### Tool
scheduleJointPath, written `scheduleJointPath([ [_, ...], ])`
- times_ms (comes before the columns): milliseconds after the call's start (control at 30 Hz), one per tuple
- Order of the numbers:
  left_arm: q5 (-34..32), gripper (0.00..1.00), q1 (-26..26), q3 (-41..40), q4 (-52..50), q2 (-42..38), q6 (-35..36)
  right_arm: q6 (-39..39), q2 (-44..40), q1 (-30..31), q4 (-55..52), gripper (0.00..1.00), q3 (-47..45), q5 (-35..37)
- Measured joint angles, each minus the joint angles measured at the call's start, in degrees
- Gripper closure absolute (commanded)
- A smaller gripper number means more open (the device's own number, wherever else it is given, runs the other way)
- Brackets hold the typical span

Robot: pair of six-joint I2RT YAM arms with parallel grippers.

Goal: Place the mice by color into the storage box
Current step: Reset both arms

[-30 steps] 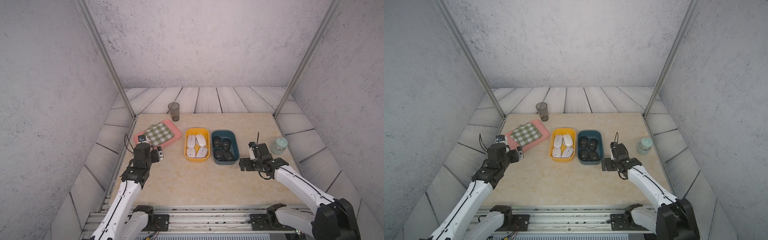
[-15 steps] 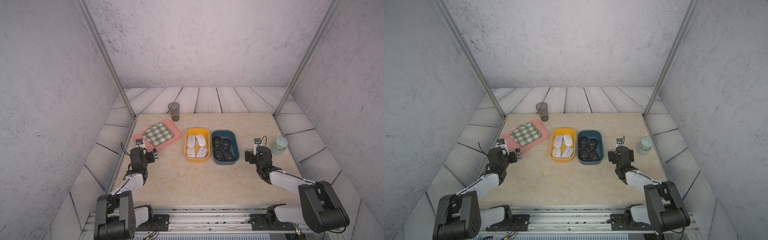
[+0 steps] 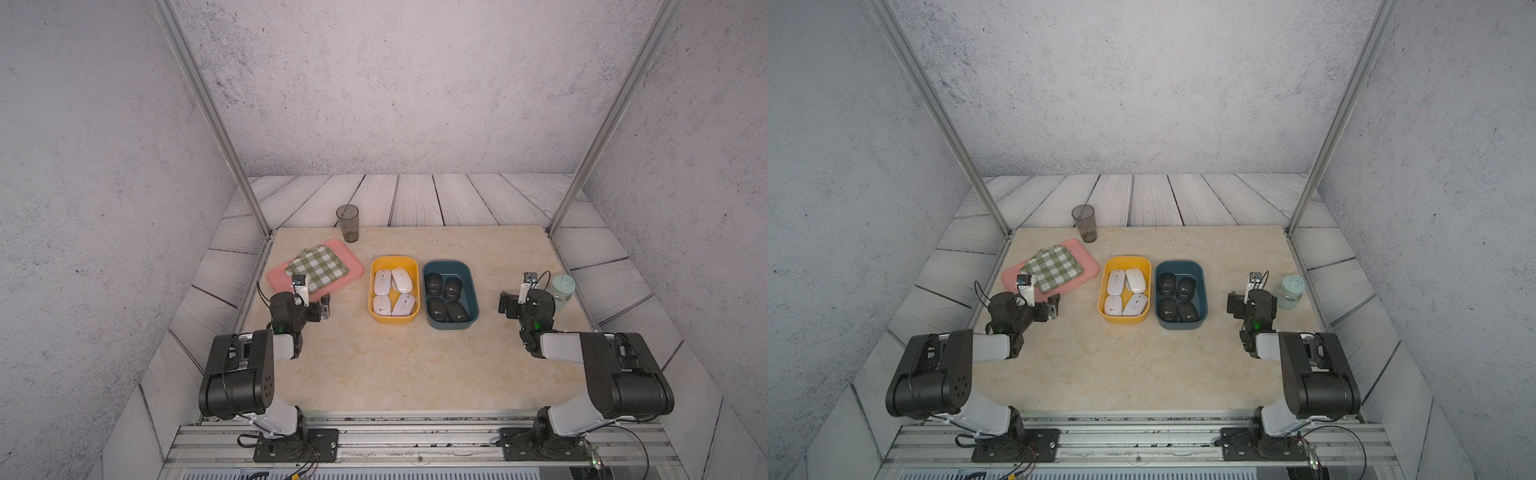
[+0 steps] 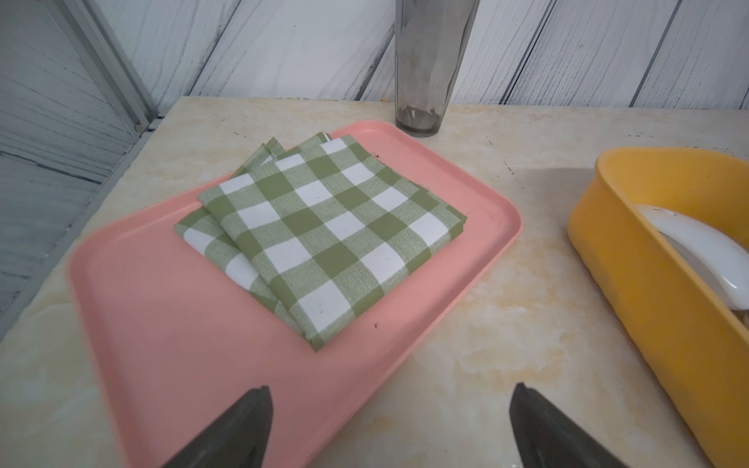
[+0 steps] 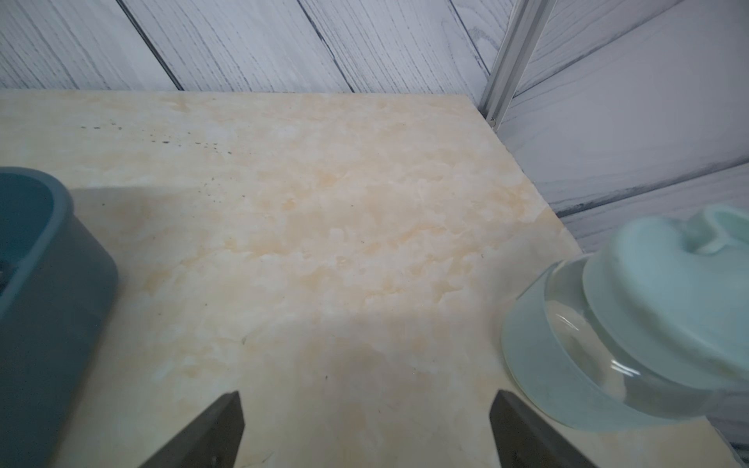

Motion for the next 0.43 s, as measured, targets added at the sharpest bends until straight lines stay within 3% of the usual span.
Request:
scheduleJointPath([
  [433, -0.1, 0.02, -0.1, 0.2, -0.1, -0.2, 0.2, 0.0, 0.0, 0.0, 0.2, 0.01, 0.0, -0.3],
])
